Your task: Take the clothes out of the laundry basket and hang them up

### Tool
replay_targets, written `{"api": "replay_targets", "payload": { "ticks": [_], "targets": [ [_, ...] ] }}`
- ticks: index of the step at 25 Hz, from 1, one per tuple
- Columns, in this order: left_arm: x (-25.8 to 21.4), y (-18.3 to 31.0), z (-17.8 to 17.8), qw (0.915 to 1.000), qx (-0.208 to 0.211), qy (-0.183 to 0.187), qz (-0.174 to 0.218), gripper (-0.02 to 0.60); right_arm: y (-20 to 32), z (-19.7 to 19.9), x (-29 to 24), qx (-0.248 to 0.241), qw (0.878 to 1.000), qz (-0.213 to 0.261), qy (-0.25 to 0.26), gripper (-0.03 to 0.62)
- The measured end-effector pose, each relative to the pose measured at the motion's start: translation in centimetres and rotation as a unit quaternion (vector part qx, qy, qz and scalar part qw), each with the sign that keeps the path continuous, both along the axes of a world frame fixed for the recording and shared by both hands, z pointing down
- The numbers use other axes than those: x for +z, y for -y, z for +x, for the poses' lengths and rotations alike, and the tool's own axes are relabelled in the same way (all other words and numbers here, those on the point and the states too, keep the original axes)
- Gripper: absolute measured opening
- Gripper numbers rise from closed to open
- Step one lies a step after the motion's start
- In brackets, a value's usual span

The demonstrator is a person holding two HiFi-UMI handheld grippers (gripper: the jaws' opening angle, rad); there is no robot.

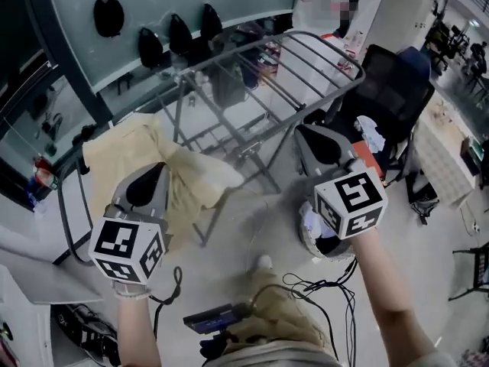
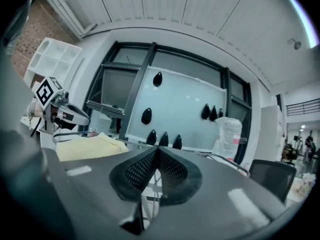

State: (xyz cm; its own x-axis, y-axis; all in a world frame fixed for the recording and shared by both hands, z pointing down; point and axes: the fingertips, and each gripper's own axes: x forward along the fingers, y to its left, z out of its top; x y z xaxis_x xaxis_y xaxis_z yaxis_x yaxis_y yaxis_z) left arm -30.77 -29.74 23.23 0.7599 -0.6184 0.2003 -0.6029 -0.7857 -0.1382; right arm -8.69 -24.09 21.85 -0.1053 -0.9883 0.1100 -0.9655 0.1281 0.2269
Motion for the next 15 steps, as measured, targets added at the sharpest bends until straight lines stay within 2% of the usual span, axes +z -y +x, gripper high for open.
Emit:
{"api": "replay_targets", "payload": {
  "ticks": [4,9,12,15],
  "targets": [
    [0.6,-2.7,7.4,0.9972,0.075,-0.001,-0.001,-0.006,-4.6,6.1,1.0,0.063,0.998,-0.007,-0.007,0.003],
    [2.4,-6.9,17.6,0.9882,0.153,-0.001,-0.014,-0.006,-10.7,15.1,3.8,0.135,0.991,-0.021,0.004,0.003],
    [4.7,-8.7,23.3,0.9825,0.182,-0.001,-0.041,-0.006,-13.6,19.8,6.3,0.159,0.987,-0.037,0.007,0.003],
    [7.7,-9.3,28.5,0.9804,0.185,0.005,-0.066,-0.006,-15.3,23.8,9.5,0.172,0.983,-0.064,0.001,0.003]
  ]
}}
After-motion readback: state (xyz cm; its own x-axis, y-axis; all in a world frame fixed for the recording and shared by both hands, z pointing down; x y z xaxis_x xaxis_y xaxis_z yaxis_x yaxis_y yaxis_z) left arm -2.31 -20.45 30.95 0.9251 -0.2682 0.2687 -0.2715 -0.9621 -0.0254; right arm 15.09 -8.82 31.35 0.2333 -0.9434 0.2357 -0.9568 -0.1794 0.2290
